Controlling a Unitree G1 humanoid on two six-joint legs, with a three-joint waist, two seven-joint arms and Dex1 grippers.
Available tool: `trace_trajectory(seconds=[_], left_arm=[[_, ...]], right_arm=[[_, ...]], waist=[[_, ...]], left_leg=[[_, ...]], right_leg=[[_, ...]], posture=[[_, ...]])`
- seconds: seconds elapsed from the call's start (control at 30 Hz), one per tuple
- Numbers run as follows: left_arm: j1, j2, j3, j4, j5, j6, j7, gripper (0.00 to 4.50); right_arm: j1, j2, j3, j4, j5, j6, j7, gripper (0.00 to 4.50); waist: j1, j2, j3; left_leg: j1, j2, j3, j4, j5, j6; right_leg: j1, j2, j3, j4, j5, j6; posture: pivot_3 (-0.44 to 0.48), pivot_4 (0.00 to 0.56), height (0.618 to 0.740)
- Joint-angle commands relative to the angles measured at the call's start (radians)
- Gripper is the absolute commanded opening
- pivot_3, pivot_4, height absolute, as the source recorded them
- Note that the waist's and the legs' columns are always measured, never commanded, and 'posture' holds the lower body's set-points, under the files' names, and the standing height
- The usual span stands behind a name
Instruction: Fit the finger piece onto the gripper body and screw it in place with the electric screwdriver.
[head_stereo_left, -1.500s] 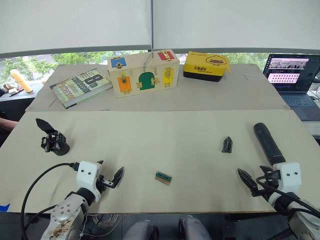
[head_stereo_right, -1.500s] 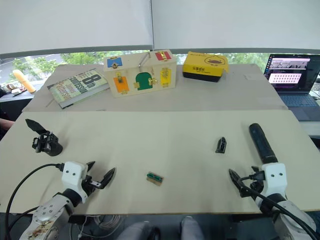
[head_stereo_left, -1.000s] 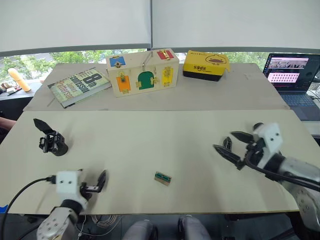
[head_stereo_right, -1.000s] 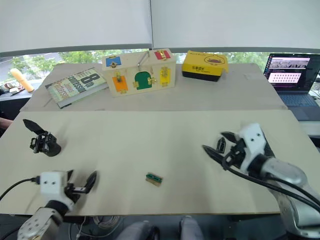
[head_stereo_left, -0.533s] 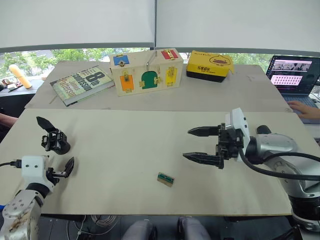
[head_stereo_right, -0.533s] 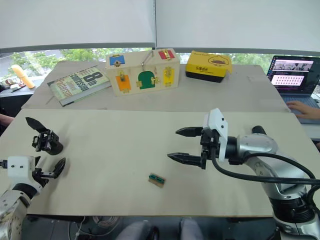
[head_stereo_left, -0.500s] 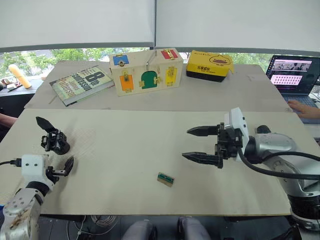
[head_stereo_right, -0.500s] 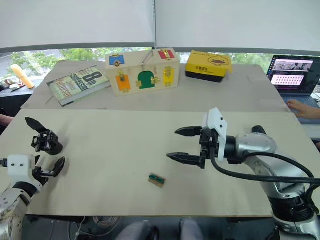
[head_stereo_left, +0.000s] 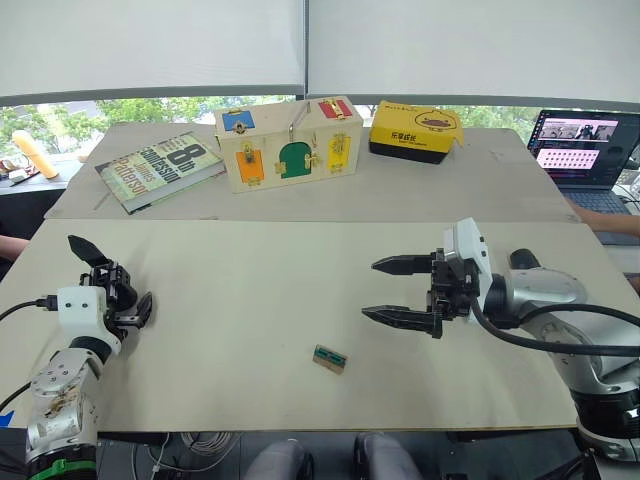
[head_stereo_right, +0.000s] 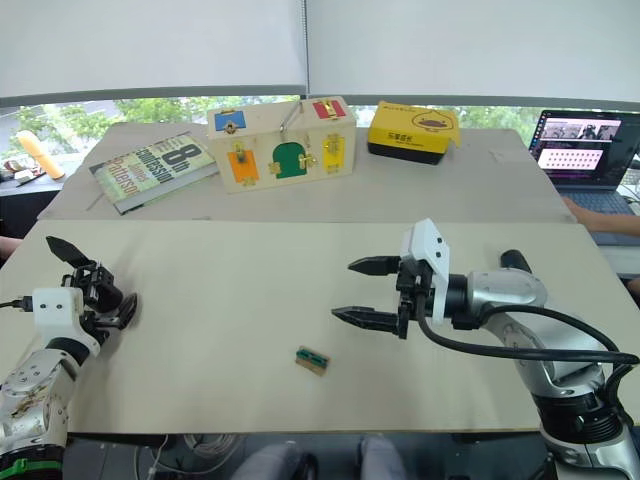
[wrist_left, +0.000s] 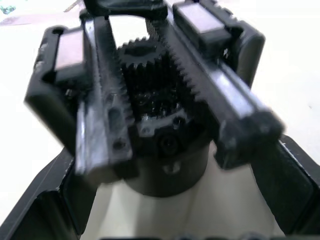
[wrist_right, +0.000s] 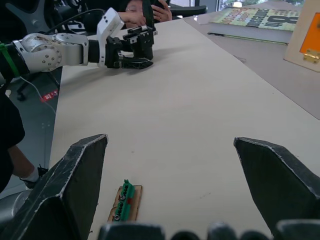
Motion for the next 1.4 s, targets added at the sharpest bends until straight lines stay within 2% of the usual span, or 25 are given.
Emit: trace_trajectory(seconds=[0.03,0.1,0.2,0.33,0.47,0.57,0.67,0.83,1.07,1.17,1.2,1.27,1.3,1.4], left_arm=[[-0.002,0.004,-0.002,-0.026,-0.004,-0.052,-0.016,3.2],[0.0,-0.004,-0.01,-0.044,-0.013,-0.058,-0.023,2.32],[0.003,-0.018,-0.034,-0.107,-0.021,-0.06,-0.034,2.33],[0.028,-0.062,-0.124,-0.325,-0.044,0.008,-0.037,2.33],[0.035,-0.148,-0.3,-0.562,-0.05,0.158,0.001,2.33],[0.012,-0.194,-0.45,-0.642,-0.018,0.249,0.01,2.33],[-0.019,-0.225,-0.55,-0.654,0.004,0.296,0.015,2.33],[-0.077,-0.32,-0.674,-0.578,0.078,0.293,0.07,2.33],[-0.111,-0.407,-0.741,-0.449,0.174,0.208,0.121,2.33],[-0.102,-0.422,-0.746,-0.426,0.171,0.197,0.107,2.33],[-0.092,-0.421,-0.746,-0.431,0.158,0.205,0.09,3.37],[-0.07,-0.39,-0.741,-0.456,0.142,0.217,0.045,4.25],[-0.062,-0.369,-0.734,-0.467,0.135,0.225,0.022,4.42],[-0.048,-0.244,-0.691,-0.484,0.087,0.242,-0.11,4.42]], right_arm=[[0.006,-0.005,-0.04,-0.02,-0.001,-0.032,-0.013,4.5],[0.015,-0.008,-0.045,-0.022,-0.001,-0.032,-0.015,4.5],[0.034,-0.013,-0.051,-0.037,0.0,-0.033,-0.019,4.5],[0.066,-0.025,-0.072,-0.066,0.002,-0.032,-0.03,4.5],[0.139,-0.04,-0.113,-0.117,-0.001,-0.027,-0.059,4.5],[0.208,-0.05,-0.151,-0.167,0.009,-0.012,-0.09,4.5],[0.255,-0.056,-0.175,-0.203,0.011,-0.006,-0.118,4.5],[0.337,-0.058,-0.203,-0.253,0.004,-0.011,-0.16,4.5],[0.356,-0.058,-0.193,-0.256,-0.015,-0.025,-0.196,4.5],[0.349,-0.056,-0.187,-0.25,-0.022,-0.026,-0.204,4.5],[0.347,-0.056,-0.186,-0.251,-0.02,-0.024,-0.205,4.5],[0.342,-0.055,-0.182,-0.251,-0.021,-0.023,-0.208,4.5],[0.34,-0.055,-0.179,-0.25,-0.022,-0.025,-0.208,4.5],[0.327,-0.057,-0.17,-0.244,-0.024,-0.028,-0.206,4.5]], waist=[[0.002,0.0,0.0],[0.005,0.0,0.0],[0.007,0.0,0.0],[0.012,-0.001,0.0],[0.014,-0.001,0.001],[0.014,-0.001,0.001],[0.01,-0.001,0.0],[0.005,-0.001,0.0],[0.011,-0.001,0.0],[0.018,-0.001,0.0],[0.021,-0.001,0.0],[0.024,-0.001,0.0],[0.024,-0.001,0.0],[0.023,0.0,0.0]], left_leg=[[0.0,0.0,0.0,0.0,0.0,0.0],[0.0,-0.001,0.0,0.001,0.0,0.0],[0.0,-0.001,-0.001,0.002,0.0,0.0],[-0.005,-0.001,-0.002,0.006,-0.001,0.001],[-0.011,-0.003,-0.003,0.009,-0.001,0.001],[-0.011,-0.004,-0.003,0.009,-0.001,0.001],[-0.011,-0.004,-0.003,0.009,-0.001,0.001],[-0.01,-0.002,-0.003,0.009,0.0,-0.001],[-0.011,-0.003,-0.003,0.01,0.001,-0.001],[-0.011,-0.003,-0.003,0.01,0.001,0.0],[-0.011,-0.003,-0.003,0.01,0.001,0.0],[-0.011,-0.003,-0.003,0.01,0.0,0.0],[-0.011,-0.003,-0.003,0.01,0.0,0.0],[-0.011,-0.003,-0.003,0.01,0.0,0.0]], right_leg=[[0.0,0.0,0.0,0.0,0.0,0.0],[0.0,-0.001,0.0,0.0,0.0,0.0],[0.0,-0.001,-0.001,0.0,0.0,0.0],[0.0,-0.002,-0.001,0.0,0.001,0.002],[-0.001,-0.003,-0.002,0.0,0.003,0.004],[-0.001,-0.004,-0.002,0.0,0.003,0.004],[-0.001,-0.003,-0.002,0.001,0.003,0.004],[-0.001,-0.001,0.0,0.001,0.003,0.004],[-0.001,-0.001,0.0,0.001,0.003,0.004],[-0.001,-0.002,0.0,0.001,0.003,0.004],[-0.001,-0.002,0.0,0.001,0.003,0.004],[-0.001,-0.002,0.0,0.001,0.003,0.004],[-0.001,-0.002,0.0,0.001,0.003,0.004],[-0.002,-0.002,0.0,0.001,0.003,0.003]], posture=[[0.0,0.15,0.74],[0.0,0.15,0.74],[0.0,0.15,0.74],[0.0,0.15,0.74],[0.0,0.15,0.74],[0.0,0.15,0.74],[0.0,0.15,0.74],[0.0,0.15,0.74],[0.0,0.15,0.74],[0.0,0.15,0.74],[0.0,0.15,0.74],[0.0,0.15,0.74],[0.0,0.15,0.74],[0.0,0.15,0.74]])
